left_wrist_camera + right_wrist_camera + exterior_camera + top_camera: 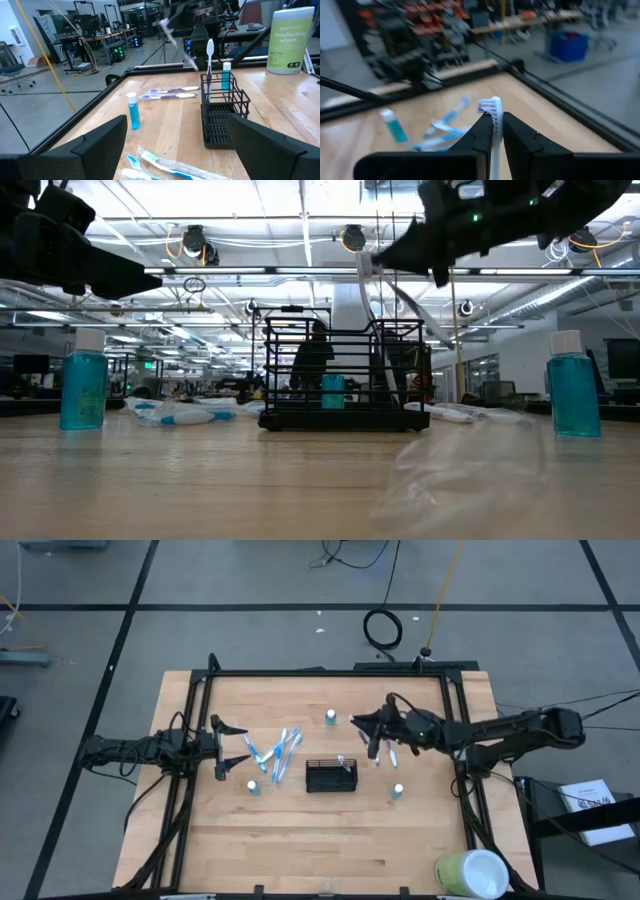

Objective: Pick & Place toothbrushing station
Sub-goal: Put the purple toothbrush into the right section of the wire organizer

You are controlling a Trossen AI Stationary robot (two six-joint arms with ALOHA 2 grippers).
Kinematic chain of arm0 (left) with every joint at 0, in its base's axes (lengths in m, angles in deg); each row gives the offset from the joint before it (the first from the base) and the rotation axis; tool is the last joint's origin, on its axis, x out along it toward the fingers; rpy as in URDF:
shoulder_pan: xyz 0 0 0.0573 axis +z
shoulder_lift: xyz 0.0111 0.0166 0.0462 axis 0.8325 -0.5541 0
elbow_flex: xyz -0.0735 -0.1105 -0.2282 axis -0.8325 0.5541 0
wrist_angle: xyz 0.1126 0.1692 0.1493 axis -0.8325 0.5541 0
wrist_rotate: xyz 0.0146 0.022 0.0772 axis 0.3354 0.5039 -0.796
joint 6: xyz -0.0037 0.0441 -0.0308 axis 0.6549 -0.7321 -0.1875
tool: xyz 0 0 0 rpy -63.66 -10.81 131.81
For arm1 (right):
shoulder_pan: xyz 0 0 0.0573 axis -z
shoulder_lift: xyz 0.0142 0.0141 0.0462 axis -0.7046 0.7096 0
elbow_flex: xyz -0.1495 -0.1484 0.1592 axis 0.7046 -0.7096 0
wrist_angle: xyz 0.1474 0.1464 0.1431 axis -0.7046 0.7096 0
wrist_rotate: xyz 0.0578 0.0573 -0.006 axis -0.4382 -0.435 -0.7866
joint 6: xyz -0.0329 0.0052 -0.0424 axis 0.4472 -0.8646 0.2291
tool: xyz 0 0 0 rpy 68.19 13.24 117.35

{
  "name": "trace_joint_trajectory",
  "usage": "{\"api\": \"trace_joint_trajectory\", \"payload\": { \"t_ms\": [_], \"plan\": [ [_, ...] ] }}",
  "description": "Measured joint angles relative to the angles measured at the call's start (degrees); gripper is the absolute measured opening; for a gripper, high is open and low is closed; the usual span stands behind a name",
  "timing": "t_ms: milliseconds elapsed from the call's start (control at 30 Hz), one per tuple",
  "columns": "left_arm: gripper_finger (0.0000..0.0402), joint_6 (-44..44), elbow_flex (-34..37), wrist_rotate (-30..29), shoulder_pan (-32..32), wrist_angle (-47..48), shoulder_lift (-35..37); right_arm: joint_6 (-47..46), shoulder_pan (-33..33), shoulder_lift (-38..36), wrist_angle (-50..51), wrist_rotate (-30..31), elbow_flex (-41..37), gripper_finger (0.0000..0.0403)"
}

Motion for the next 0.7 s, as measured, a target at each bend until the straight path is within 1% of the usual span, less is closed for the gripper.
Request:
{"api": "trace_joint_trajectory", "payload": {
  "t_ms": [233,367,700],
  "plan": [
    [0.0351,0.0,0.0,0.0,0.0,0.0,0.0,3.5,-4.7,0.0,-10.2,0.0,0.0,0.0025],
    [0.0351,0.0,0.0,0.0,0.0,0.0,0.0,4.1,-6.5,1.3,-15.8,0.0,0.0,0.0025],
    [0.0351,0.0,0.0,0.0,0.0,0.0,0.0,9.1,-9.7,11.4,-30.2,0.0,0.0,0.0024]
  ]
}}
